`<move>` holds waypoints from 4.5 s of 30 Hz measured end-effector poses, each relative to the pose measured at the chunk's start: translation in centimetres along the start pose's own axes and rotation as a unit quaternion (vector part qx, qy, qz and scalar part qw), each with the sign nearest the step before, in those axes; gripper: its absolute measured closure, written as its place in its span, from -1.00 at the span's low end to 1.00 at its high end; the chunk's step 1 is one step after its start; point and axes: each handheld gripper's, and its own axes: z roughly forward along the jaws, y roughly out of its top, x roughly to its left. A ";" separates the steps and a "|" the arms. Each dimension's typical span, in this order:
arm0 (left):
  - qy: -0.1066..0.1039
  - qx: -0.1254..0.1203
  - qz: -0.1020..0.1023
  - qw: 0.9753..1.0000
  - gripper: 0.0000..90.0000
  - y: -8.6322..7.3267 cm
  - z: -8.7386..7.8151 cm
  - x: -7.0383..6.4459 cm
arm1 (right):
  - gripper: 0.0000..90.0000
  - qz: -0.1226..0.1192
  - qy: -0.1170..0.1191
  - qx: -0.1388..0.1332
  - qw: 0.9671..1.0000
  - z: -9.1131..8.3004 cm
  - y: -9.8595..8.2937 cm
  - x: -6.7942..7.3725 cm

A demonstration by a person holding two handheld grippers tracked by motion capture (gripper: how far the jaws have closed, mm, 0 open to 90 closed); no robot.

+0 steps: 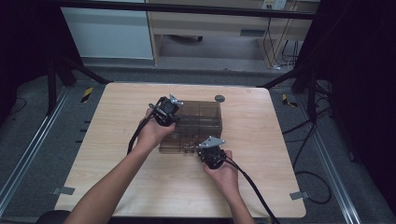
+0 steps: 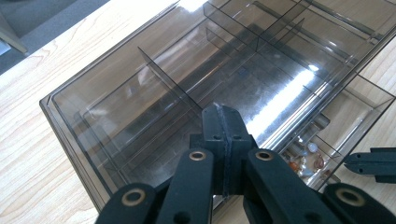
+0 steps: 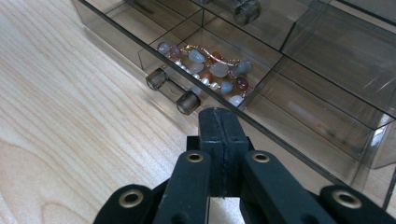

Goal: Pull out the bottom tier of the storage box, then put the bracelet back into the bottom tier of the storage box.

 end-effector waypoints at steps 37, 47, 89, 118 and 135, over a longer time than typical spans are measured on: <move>-0.001 -0.003 -0.005 1.000 1.00 0.2 0.2 -0.1 | 1.00 0.004 -0.004 0.001 1.000 0.1 0.3 -0.6; 0.000 -0.002 -0.004 1.000 1.00 0.3 0.2 -0.2 | 1.00 0.002 -0.005 0.002 1.000 0.1 0.3 -0.7; -0.001 0.000 -0.002 1.000 1.00 0.4 0.2 -0.2 | 1.00 0.014 -0.012 0.007 1.000 1.4 1.1 -1.6; -0.001 -0.002 0.000 1.000 1.00 0.3 0.3 -0.2 | 1.00 0.041 -0.020 -0.001 0.999 2.4 1.7 -2.5; -0.001 -0.002 0.001 1.000 1.00 0.4 0.3 -0.3 | 1.00 0.042 -0.017 -0.004 0.999 2.0 1.6 -2.3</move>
